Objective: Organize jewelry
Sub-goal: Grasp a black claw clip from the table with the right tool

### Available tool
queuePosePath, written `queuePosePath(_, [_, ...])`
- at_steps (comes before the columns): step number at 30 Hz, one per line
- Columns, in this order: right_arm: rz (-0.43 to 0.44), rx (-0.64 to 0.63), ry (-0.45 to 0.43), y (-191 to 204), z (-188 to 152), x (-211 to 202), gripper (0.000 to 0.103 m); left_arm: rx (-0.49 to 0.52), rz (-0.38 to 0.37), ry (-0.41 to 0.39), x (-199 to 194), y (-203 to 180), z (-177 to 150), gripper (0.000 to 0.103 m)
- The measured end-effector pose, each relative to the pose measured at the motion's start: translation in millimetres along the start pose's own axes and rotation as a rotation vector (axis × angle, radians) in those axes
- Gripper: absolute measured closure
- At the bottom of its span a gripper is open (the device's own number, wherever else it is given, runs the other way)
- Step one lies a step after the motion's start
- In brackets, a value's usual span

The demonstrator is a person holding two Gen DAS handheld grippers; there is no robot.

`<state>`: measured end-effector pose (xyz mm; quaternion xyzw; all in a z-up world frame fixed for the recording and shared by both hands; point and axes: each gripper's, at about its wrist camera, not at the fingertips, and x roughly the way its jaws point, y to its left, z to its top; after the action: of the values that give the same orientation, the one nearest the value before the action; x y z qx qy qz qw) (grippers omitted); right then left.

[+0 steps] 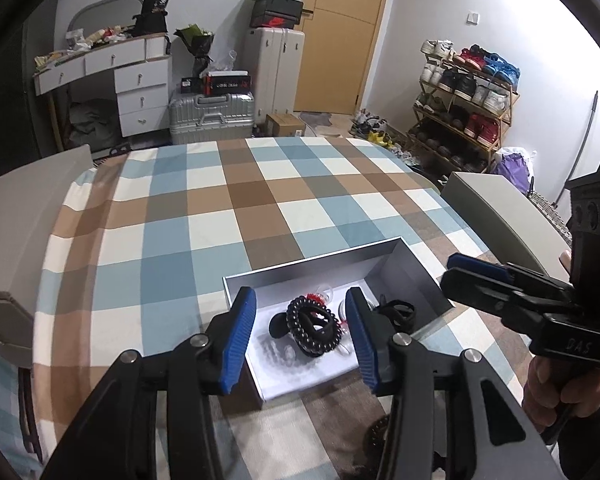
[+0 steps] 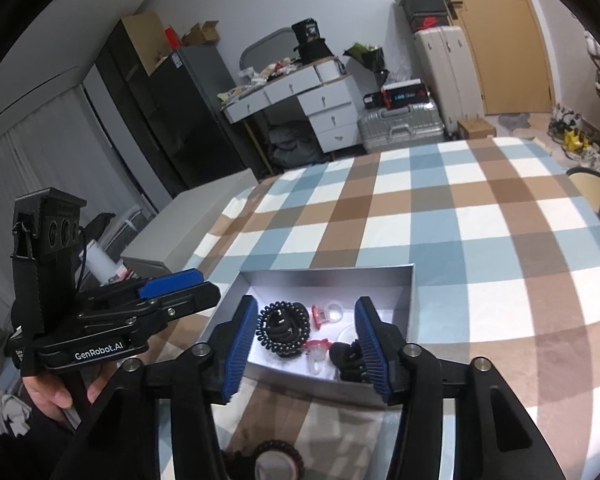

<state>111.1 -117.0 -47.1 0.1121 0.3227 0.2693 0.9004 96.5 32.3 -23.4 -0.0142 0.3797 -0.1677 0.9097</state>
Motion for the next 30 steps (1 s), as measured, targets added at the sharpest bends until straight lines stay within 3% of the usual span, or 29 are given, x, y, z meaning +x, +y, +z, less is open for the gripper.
queuePosePath(3, [-0.017, -0.009, -0.039, 3.7, -4.0, -12.4, 0.034, -0.024, 0.007, -0.006, -6.3, -6.5, -4.8, 0.062])
queuePosePath(6, [-0.027, -0.015, -0.052, 7.2, -8.6, -21.9, 0.034, -0.017, 0.02, -0.014, -11.7, -16.3, -12.1, 0.061])
queuePosePath(7, [-0.029, -0.018, -0.053, 7.9, -9.7, -24.6, 0.034, -0.017, 0.025, -0.019, -14.1, -18.6, -14.5, 0.058])
queuePosePath(10, [-0.049, -0.043, -0.073, 11.5, -16.2, -36.3, 0.024, -0.047, 0.045, -0.04, -22.3, -21.2, -21.2, 0.03])
queuePosePath(13, [-0.072, -0.072, -0.088, 13.8, -24.0, -48.0, 0.017, -0.077, 0.046, -0.059, -29.7, -22.0, -26.6, 0.023])
queuePosePath(17, [-0.086, -0.102, -0.08, 15.7, -40.1, -58.4, 0.01, -0.112, 0.101, -0.079, -36.2, -25.0, -37.7, 0.016])
queuePosePath(20, [-0.083, -0.109, -0.1, 15.7, -58.6, -68.8, 0.003, -0.179, 0.175, -0.124, -42.3, -20.7, -53.1, 0.001])
queuePosePath(25, [-0.085, -0.182, -0.039, 24.6, -87.6, -68.5, 0.002, -0.158, 0.243, -0.119, -44.4, -22.7, -75.5, 0.001])
queuePosePath(30, [-0.067, -0.244, 0.022, 33.6, -117.2, -59.8, 0.002, -0.164, 0.24, -0.065, -43.6, -18.7, -98.5, 0.001])
